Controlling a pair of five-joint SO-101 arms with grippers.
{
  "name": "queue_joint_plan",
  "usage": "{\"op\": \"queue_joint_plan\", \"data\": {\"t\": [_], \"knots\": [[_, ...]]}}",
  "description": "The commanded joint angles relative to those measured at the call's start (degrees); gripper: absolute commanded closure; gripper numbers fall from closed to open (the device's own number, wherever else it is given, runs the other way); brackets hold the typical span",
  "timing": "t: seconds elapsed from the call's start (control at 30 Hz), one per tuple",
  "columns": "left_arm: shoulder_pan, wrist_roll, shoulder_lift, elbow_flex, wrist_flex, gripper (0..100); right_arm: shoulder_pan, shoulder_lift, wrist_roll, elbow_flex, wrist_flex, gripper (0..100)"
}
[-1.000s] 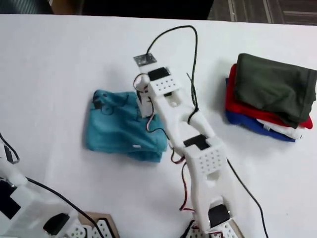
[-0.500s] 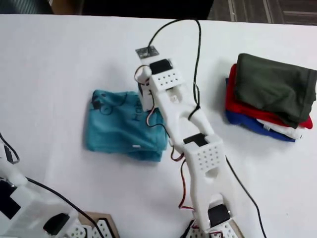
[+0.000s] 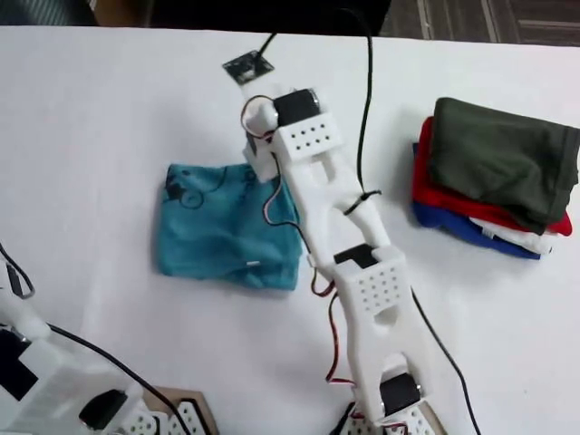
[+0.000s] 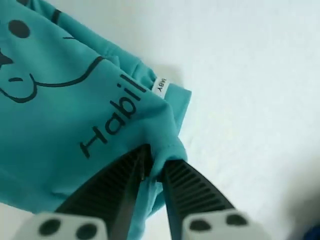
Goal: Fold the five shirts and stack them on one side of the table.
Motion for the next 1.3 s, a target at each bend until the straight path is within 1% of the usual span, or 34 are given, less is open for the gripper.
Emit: {"op": "queue_joint_plan", "data": {"t": [0.0,0.1,0.27,0.57,0.63,0.7,0.77,0.8,0.83,0.9,1.0,1.13,1.27], "knots": [[0.6,0.3,-2.7,-0.2,-0.9,97,-0.7,-0.9,4.6,-2.9,-3.7,97.8],[0.6,0.3,-2.7,-0.2,-0.9,97,-0.6,-0.7,8.2,-5.4,-5.1,97.8],[0.6,0.3,-2.7,-0.2,-0.8,97,-0.3,-0.5,11.6,-13.5,-5.1,97.8],[0.4,0.3,-2.8,-0.3,-0.5,97,-0.7,4.8,11.3,-10.7,-4.3,97.4],[0.4,0.3,-2.8,-0.3,-0.5,97,-0.7,6.2,11.0,-11.0,-2.7,92.2],[0.4,0.3,-2.8,-0.3,-0.5,97,-0.6,6.6,8.4,-11.1,-1.4,81.7],[0.4,0.3,-2.8,-0.3,-0.5,97,-0.4,5.8,8.3,-11.1,-0.1,71.0],[0.4,0.3,-2.8,-0.3,-0.5,97,-0.4,5.0,8.3,-11.1,0.6,67.3],[0.4,0.3,-2.8,-0.3,-0.5,97,-0.3,3.8,7.9,-11.1,1.2,65.9],[0.4,0.3,-2.8,-0.4,-0.5,97,-0.3,0.8,6.6,-10.9,2.6,67.2],[0.4,0.3,-2.8,-0.7,-0.6,97,-0.4,-3.9,4.8,-7.2,3.6,72.3],[0.4,0.3,-3.0,-0.7,-0.8,97,-1.4,-11.6,2.1,8.9,3.3,81.2],[0.4,0.3,-3.0,-0.7,-0.8,97,-1.9,-17.4,-3.5,23.7,0.9,81.5]]}}
